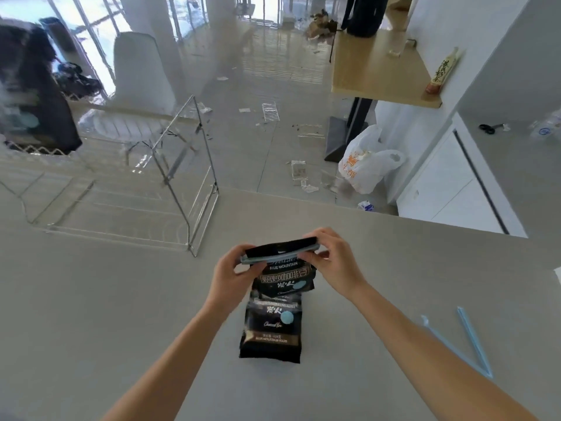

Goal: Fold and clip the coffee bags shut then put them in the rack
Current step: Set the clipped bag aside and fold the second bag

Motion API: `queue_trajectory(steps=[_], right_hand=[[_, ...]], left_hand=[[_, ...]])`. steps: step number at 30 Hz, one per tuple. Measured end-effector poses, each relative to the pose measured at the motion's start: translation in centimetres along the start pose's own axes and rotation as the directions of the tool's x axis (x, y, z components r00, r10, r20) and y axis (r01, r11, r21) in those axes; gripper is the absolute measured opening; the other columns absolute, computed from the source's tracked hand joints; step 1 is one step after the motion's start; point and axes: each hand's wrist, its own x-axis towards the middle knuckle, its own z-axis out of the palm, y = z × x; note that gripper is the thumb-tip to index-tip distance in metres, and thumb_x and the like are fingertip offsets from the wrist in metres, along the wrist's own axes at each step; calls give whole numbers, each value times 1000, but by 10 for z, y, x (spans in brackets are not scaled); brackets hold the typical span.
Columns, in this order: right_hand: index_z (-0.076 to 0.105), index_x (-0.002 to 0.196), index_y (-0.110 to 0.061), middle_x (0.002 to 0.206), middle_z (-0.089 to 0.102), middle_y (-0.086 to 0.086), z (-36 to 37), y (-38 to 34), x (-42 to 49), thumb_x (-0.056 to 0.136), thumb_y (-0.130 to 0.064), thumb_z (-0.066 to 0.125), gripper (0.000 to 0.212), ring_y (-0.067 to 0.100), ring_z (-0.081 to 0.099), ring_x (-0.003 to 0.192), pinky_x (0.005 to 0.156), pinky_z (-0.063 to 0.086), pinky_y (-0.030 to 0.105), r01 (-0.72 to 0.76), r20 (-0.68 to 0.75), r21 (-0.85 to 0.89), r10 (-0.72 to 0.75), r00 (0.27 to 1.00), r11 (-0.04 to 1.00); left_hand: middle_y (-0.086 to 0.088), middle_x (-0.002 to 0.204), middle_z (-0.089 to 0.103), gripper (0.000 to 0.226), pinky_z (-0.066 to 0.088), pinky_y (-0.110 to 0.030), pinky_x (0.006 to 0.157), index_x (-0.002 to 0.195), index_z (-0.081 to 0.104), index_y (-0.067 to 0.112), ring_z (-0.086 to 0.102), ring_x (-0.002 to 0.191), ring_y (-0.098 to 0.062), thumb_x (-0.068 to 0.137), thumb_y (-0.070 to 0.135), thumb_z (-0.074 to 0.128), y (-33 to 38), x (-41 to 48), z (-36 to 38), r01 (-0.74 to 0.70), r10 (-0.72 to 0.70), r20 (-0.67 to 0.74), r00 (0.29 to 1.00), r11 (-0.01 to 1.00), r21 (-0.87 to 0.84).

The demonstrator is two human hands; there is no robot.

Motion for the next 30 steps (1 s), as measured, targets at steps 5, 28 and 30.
queue_trajectory(steps=[5, 28, 30], right_hand=[[68, 100, -7, 99, 62, 4, 82, -31, 50, 81, -9, 69, 19, 16, 58, 92, 74, 54, 24, 62, 78, 13, -63, 995, 998], [41, 127, -5, 130, 45, 16, 110, 69, 18, 83, -36, 66, 59, 29, 45, 120, 101, 39, 40, -660, -136, -248, 649, 748, 709], [35, 130, -2, 134, 42, 17, 107, 79, -3, 81, -35, 69, 68, 31, 45, 121, 101, 39, 40, -756, -98, -181, 754, 650, 629]], left_hand=[[1, 82, 67, 24, 52, -23, 68, 84, 64, 26, 62, 79, -13, 78, 3, 69, -30, 15, -84, 52, -44, -155, 987, 998, 44], [14, 108, 49, 38, 34, -23, 92, 112, 46, 25, 47, 102, -4, 78, 29, 63, -61, 17, -138, -26, 198, -399, 895, 917, 398], [19, 92, 50, 19, 39, -14, 78, 99, 49, 33, 50, 86, 0, 80, 30, 53, -49, 0, -118, -152, 302, -325, 896, 897, 415]])
